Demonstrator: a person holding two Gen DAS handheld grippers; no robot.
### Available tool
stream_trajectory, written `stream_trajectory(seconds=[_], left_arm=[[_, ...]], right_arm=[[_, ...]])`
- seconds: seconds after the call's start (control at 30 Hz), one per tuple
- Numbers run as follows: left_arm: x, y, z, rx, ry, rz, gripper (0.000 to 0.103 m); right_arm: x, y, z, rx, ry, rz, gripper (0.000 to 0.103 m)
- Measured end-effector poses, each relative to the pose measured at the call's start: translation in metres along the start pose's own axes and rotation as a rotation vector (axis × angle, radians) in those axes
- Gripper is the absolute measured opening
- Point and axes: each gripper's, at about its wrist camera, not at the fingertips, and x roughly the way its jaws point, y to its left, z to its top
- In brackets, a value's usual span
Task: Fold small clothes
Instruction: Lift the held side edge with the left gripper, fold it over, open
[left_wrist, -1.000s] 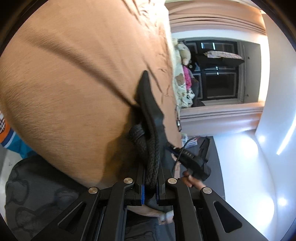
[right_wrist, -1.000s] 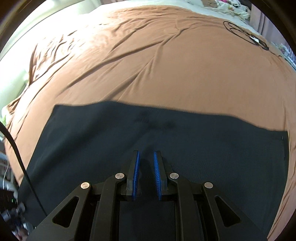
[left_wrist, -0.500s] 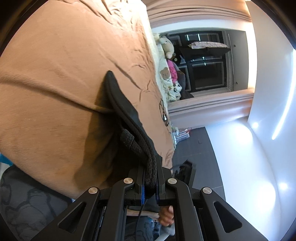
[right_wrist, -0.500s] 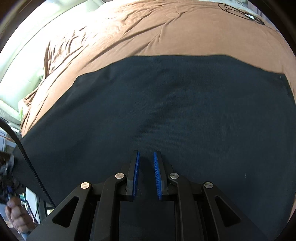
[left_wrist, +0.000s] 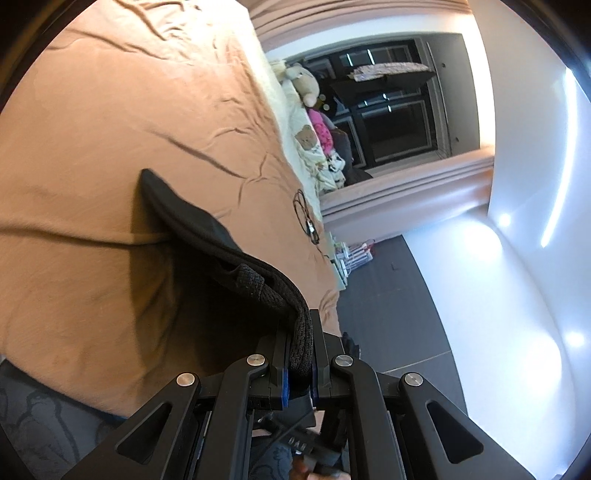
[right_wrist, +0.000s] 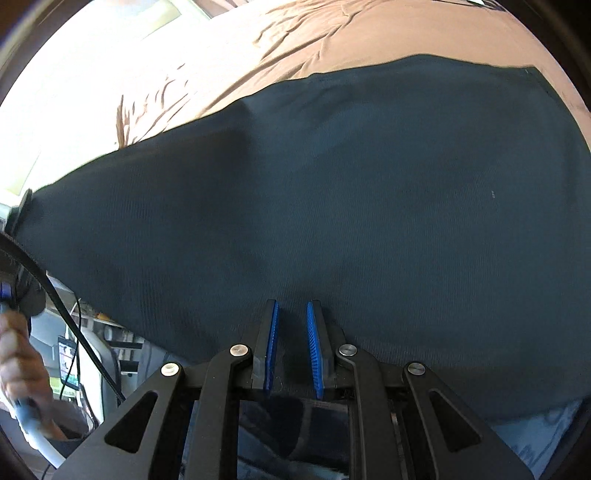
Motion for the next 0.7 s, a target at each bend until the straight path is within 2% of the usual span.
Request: stream_trajectory(seconds=[0.2, 0.6, 0.63, 0.7], left_arm=[[0.021, -0.03, -0.001, 0.064, 0.043, -0.001, 0.008], [0.084, -0.089, -0.023, 0.187, 0.144, 0.027, 0.008], [0.092, -0.093, -0.025, 0.196, 0.154, 0.031, 0.008], [0.106, -0.102, -0.032, 0.218, 0.175, 0.037, 0.008]], right_arm=[[-0.019, -0.018, -0.013, 0.039, -0.015, 0.054, 0.013], [-0.101, -0.079, -0.031, 0.093, -0.199, 0.089, 0.014], [-0.104, -0.081, -0.034, 0.1, -0.211, 0.089, 0.015], [-0.107, -0.084, -0.041, 0.114, -0.234, 0.083, 0.03]])
